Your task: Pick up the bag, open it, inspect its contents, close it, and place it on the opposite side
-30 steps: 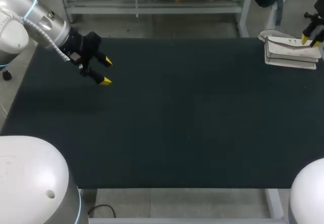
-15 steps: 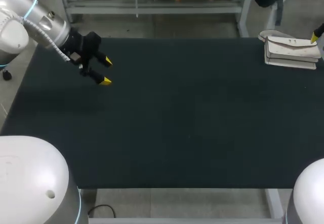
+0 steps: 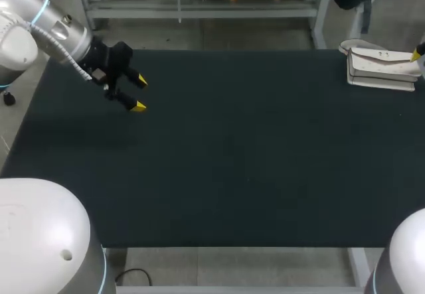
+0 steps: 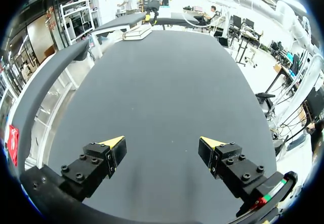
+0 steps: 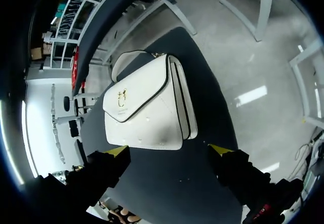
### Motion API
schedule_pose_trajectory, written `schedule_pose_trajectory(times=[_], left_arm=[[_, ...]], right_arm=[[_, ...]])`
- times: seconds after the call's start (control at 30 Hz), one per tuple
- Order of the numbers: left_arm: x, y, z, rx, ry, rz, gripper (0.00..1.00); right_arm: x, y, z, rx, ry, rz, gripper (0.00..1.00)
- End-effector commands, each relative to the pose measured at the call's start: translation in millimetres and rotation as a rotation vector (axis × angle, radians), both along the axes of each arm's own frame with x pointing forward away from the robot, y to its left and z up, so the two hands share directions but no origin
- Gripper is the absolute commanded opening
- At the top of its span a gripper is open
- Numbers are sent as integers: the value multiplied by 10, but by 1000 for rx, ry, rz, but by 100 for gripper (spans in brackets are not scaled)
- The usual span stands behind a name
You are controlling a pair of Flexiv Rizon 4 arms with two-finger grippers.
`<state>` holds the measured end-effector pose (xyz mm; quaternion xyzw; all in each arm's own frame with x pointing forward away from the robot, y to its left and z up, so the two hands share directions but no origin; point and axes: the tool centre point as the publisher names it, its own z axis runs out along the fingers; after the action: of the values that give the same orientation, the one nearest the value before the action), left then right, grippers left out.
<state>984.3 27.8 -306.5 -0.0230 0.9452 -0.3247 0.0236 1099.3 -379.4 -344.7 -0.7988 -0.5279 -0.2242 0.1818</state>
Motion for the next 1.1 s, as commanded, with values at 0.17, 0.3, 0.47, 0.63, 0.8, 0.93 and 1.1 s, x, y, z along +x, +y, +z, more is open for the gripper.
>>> schedule_pose_trajectory(times=[0.17, 0.3, 0.47, 0.63, 0.8, 0.93, 1.1], left_arm=[[-2, -2, -7, -2, -2, 1, 100], [-2, -2, -7, -2, -2, 1, 100], [-2, -2, -7, -2, -2, 1, 100], [-2, -2, -7, -2, -2, 1, 100], [-2, -2, -7, -2, -2, 1, 100], [-2, -2, -7, -2, -2, 1, 100], [-2, -2, -7, -2, -2, 1, 100]], right_arm=[[175, -147, -240, 175, 78, 38, 100], [219, -145, -271, 189, 80, 36, 83], [273, -134, -259, 203, 75, 38, 66], [319, -134, -267, 221, 75, 36, 64], [386, -91, -282, 224, 83, 48, 61], [427, -71, -299, 244, 83, 50, 56], [477, -56, -317, 256, 81, 51, 50]])
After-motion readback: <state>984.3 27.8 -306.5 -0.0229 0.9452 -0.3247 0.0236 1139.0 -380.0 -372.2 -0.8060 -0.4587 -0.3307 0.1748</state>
